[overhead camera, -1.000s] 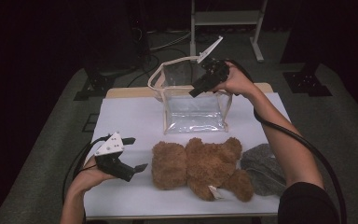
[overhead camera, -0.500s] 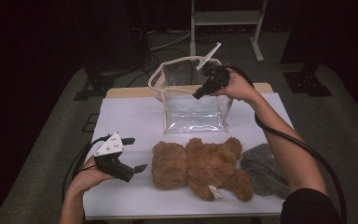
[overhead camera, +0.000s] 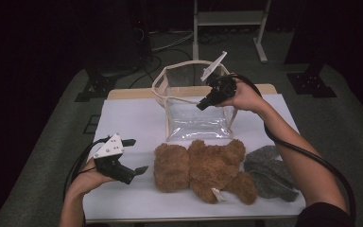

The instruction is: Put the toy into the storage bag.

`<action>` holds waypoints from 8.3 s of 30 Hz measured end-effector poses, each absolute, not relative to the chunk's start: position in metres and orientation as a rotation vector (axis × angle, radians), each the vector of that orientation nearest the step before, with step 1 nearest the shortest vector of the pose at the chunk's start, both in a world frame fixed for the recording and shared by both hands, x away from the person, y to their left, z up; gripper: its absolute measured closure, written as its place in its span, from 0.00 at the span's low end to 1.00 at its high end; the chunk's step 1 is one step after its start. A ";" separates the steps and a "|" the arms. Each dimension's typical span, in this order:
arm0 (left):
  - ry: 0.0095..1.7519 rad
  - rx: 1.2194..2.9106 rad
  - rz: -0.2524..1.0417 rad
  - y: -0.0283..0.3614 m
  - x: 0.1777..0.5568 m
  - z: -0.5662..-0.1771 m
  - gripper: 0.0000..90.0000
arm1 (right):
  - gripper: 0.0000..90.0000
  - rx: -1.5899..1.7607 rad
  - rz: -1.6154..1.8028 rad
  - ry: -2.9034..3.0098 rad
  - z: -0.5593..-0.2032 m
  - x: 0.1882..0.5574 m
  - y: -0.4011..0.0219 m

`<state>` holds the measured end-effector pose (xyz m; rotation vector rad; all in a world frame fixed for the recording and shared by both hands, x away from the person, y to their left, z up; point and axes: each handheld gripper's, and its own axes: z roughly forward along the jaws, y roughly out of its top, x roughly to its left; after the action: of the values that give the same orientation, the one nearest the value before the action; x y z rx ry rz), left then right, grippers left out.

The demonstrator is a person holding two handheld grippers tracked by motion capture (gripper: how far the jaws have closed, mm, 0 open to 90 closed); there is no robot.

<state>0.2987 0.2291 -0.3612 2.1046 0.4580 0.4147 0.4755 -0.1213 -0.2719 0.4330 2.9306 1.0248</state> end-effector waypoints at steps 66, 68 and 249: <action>0.468 2.101 0.412 0.230 0.299 -0.364 0.02 | 0.25 0.154 1.071 2.981 -0.353 0.347 -0.117; 0.470 2.105 0.413 0.231 0.299 -0.364 0.02 | 0.24 0.156 1.070 2.977 -0.358 0.347 -0.118; 0.552 2.077 0.386 0.260 0.308 -0.384 0.02 | 0.62 0.580 1.062 2.775 -0.184 0.516 -0.123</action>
<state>0.3080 0.2605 -0.3838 2.0768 0.5519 0.3862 0.5161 -0.1231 -0.1837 0.5804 2.7746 1.0624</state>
